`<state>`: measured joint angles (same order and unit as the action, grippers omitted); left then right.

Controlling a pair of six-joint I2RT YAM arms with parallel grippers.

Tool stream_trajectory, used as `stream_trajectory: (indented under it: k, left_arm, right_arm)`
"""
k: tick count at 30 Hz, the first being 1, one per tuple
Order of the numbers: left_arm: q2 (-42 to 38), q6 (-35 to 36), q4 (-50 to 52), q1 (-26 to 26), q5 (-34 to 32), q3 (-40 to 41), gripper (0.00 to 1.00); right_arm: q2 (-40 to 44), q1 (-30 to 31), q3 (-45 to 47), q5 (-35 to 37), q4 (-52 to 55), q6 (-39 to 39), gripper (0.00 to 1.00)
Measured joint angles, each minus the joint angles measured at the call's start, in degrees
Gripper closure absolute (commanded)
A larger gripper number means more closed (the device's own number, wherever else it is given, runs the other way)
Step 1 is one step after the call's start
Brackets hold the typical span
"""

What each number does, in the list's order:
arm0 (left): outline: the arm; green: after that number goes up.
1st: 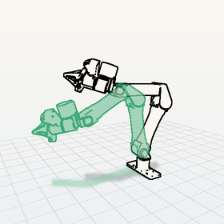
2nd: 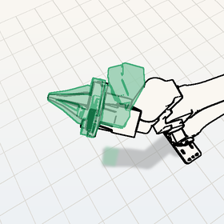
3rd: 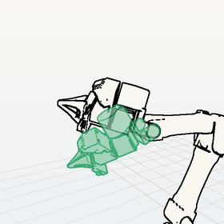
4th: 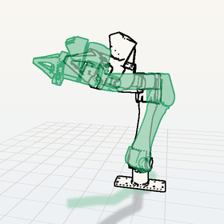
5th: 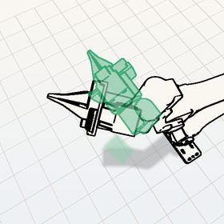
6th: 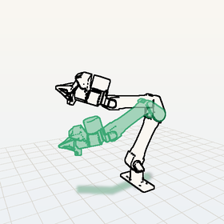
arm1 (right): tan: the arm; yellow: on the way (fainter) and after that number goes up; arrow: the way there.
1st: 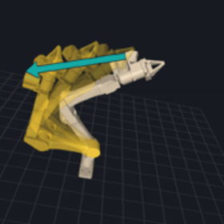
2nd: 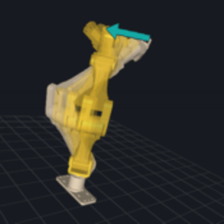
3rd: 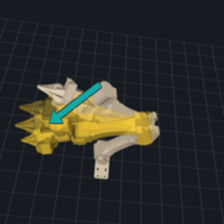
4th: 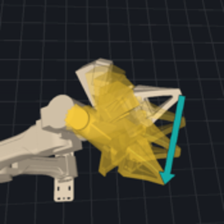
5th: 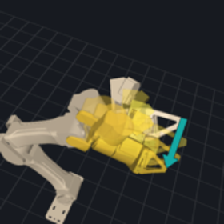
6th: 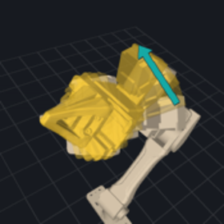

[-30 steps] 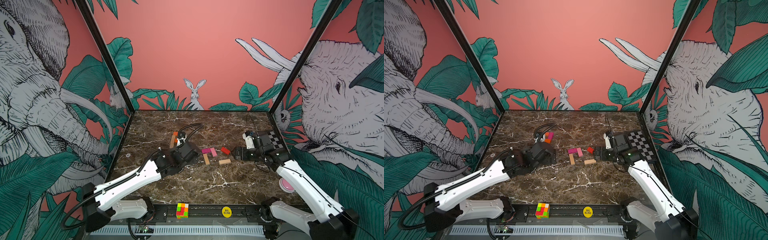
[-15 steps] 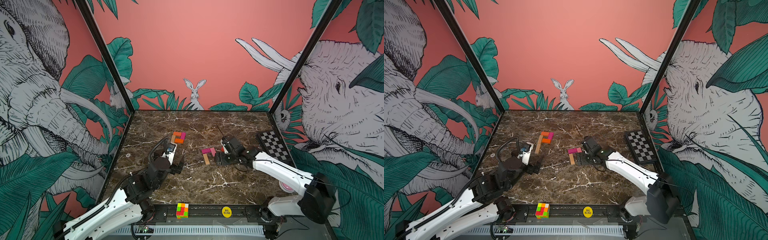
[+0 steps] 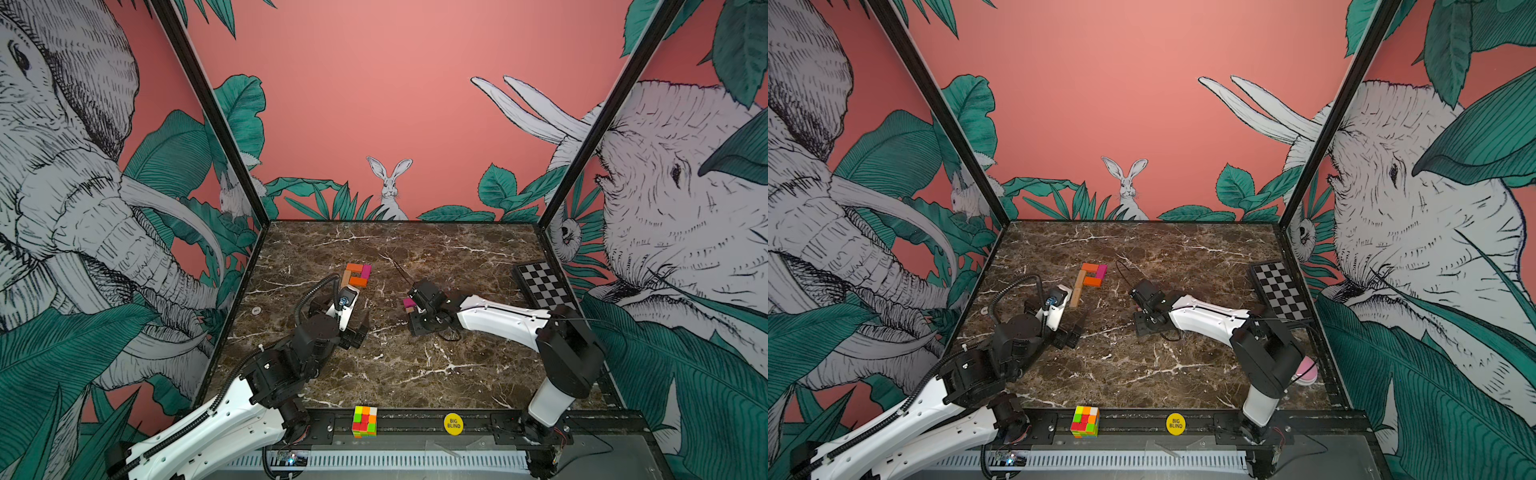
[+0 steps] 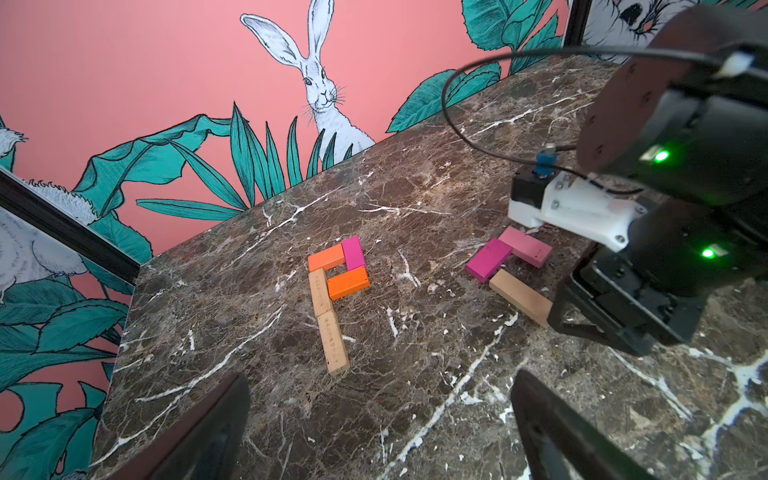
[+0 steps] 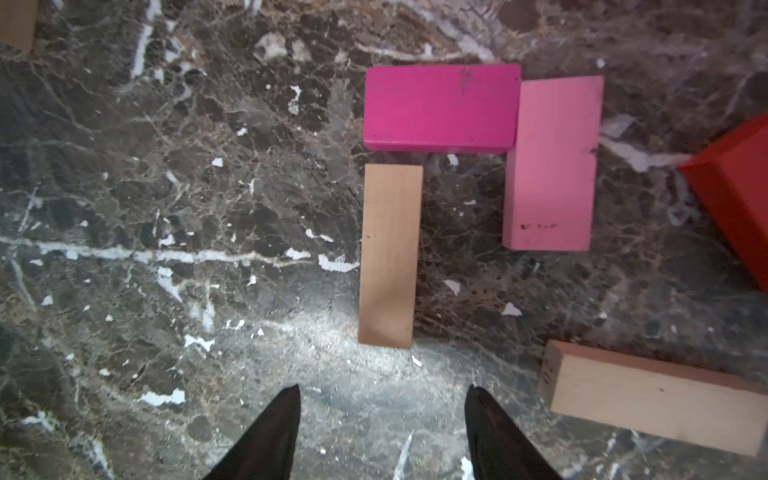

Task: Assemble the letter p with building blocks
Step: Assemble the building block at the center of the board.

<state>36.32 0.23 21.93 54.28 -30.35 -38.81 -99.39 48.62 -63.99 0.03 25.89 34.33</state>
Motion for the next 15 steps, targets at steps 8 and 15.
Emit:
stream_trajectory:
  k: [8, 15]
  left_arm:
    - [0.1, 0.1, 0.0, -0.1, 0.5, 0.0, 0.01]
    - [0.4, 0.1, 0.0, -0.2, 1.0, 0.0, 0.01]
  right_arm:
    - [-4.7, 0.0, -2.6, -0.9, -0.8, -0.4, 0.49]
    - [-6.4, 0.0, -3.5, -0.5, -0.7, -0.5, 0.52]
